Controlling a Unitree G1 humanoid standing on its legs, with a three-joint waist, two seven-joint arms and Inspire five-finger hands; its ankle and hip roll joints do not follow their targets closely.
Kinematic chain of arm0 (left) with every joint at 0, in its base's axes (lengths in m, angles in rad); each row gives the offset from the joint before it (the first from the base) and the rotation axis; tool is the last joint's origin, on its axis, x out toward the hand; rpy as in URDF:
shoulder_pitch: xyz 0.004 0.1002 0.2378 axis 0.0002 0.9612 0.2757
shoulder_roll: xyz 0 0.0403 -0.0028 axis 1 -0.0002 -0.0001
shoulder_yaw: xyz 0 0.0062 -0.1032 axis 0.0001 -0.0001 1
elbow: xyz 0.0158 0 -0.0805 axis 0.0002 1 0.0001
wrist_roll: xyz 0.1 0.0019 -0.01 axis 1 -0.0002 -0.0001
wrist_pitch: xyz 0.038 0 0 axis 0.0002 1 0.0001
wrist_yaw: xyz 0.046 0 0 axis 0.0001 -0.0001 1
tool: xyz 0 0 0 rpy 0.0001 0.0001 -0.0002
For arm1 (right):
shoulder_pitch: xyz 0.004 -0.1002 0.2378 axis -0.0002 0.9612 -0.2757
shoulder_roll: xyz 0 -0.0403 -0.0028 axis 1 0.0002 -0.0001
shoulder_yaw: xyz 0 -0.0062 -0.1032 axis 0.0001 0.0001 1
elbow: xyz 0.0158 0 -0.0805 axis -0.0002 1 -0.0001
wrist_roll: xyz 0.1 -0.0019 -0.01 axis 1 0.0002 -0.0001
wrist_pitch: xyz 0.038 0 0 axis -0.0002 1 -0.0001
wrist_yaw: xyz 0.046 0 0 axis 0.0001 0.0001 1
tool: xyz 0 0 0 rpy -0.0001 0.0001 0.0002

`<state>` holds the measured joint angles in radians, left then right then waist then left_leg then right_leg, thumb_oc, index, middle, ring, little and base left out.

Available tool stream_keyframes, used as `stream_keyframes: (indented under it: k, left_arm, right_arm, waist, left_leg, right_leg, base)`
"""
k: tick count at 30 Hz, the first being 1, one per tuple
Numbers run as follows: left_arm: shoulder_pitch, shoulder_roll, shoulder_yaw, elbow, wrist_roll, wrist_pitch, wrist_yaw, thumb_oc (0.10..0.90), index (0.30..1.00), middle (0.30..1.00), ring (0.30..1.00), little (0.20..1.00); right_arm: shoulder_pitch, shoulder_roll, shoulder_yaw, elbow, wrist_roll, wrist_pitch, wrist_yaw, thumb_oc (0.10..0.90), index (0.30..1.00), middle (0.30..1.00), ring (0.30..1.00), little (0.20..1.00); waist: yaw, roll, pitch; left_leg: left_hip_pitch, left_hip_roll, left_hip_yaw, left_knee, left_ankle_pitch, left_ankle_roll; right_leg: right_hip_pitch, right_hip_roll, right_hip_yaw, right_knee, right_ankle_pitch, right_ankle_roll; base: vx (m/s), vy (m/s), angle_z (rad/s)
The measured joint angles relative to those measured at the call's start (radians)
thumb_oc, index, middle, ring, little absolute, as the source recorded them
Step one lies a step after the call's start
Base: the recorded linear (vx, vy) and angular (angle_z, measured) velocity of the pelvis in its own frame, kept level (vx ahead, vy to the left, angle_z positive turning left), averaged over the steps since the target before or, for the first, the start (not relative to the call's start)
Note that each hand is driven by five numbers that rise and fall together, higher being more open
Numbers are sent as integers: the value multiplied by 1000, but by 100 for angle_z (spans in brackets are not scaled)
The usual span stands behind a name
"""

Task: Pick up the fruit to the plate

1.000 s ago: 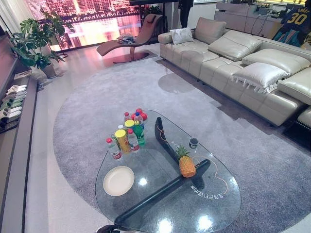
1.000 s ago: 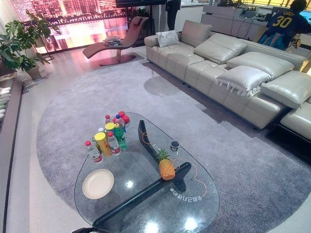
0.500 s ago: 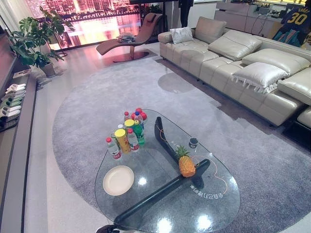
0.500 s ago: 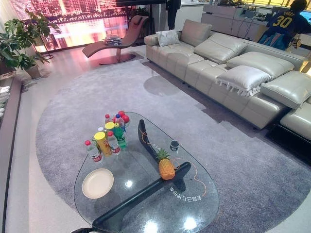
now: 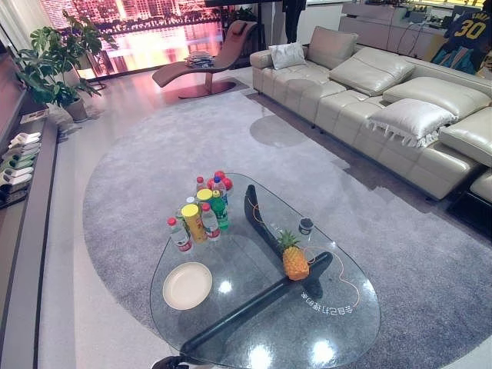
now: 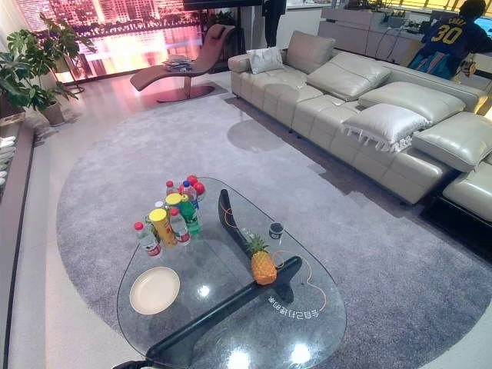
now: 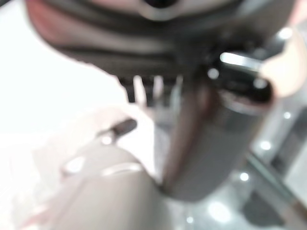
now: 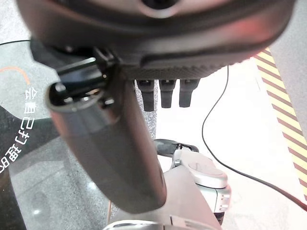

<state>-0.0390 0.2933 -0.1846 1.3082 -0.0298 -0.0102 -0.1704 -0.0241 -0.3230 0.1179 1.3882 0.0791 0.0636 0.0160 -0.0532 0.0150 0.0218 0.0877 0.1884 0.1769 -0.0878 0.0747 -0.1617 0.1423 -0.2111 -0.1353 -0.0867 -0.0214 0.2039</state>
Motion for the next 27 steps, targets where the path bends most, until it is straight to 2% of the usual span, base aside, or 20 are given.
stream_keyframes:
  k: [10, 13, 16, 19, 22, 25, 27]
  left_arm:
    - [5, 0, 4, -1, -10, 0, 0, 800, 900, 900, 900, 900]
    - [2, 0, 1, -11, -35, -2, -2, 800, 900, 900, 900, 900]
    - [-5, 0, -19, -29, -82, 1, -6, 800, 900, 900, 900, 900]
    - [-50, -3, -26, -35, -118, 7, -12, 800, 900, 900, 900, 900]
    - [-101, 10, -34, -54, -141, 20, -12, 800, 900, 900, 900, 900]
    - [-154, 15, -35, -54, -182, 26, -30, 800, 900, 900, 900, 900]
    - [-172, 30, -40, -72, -257, 26, -89, 800, 900, 900, 900, 900]
  right_arm:
    - [7, 0, 0, -1, -1, 0, -1, 800, 900, 900, 900, 900]
    - [6, 0, 0, -1, -3, 4, -4, 800, 900, 900, 900, 900]
    - [-3, -6, 4, 0, -3, 5, -21, 800, 900, 900, 900, 900]
    - [-34, -29, 4, 2, -3, 13, -24, 800, 900, 900, 900, 900]
    - [-81, -37, 13, 4, 0, 16, -42, 800, 900, 900, 900, 900]
    - [-135, -42, 20, 1, 8, 14, -51, 800, 900, 900, 900, 900]
    - [-174, -48, 20, -15, 20, 11, -61, 800, 900, 900, 900, 900]
  waist:
    - [-1, 1, 6]
    - [-1, 4, 32]
    - [-3, 29, 43]
    - [-2, 56, 118]
    - [-3, 69, 187]
    - [-4, 74, 252]
    - [-4, 75, 294]
  left_leg:
    - [-1, -1, -2, 0, 0, 0]
    - [-9, -2, 0, 0, 0, 0]
    - [-81, -2, -2, 1, 12, 3]
    - [-145, -13, -6, 2, 37, 12]
    - [-207, -21, -9, 2, 54, 18]
    - [-256, -24, -22, 2, 71, 22]
    - [-284, -25, -23, 2, 77, 24]
  right_leg:
    - [-1, 1, -1, -3, 0, 0]
    - [-12, 0, 3, -3, 0, 1]
    - [-87, 0, 11, 1, 15, -2]
    - [-149, 0, 23, 1, 42, 1]
    - [-213, -3, 31, 1, 61, 2]
    - [-264, -3, 34, 1, 80, 2]
    - [-294, -4, 38, 1, 86, 1]
  base:
    - [19, -3, 0]
    - [-81, 28, -3]
    - [-161, 26, -5]
    - [-166, -8, -4]
    - [-190, -19, -3]
    - [-146, -3, -1]
    - [-132, 2, -3]
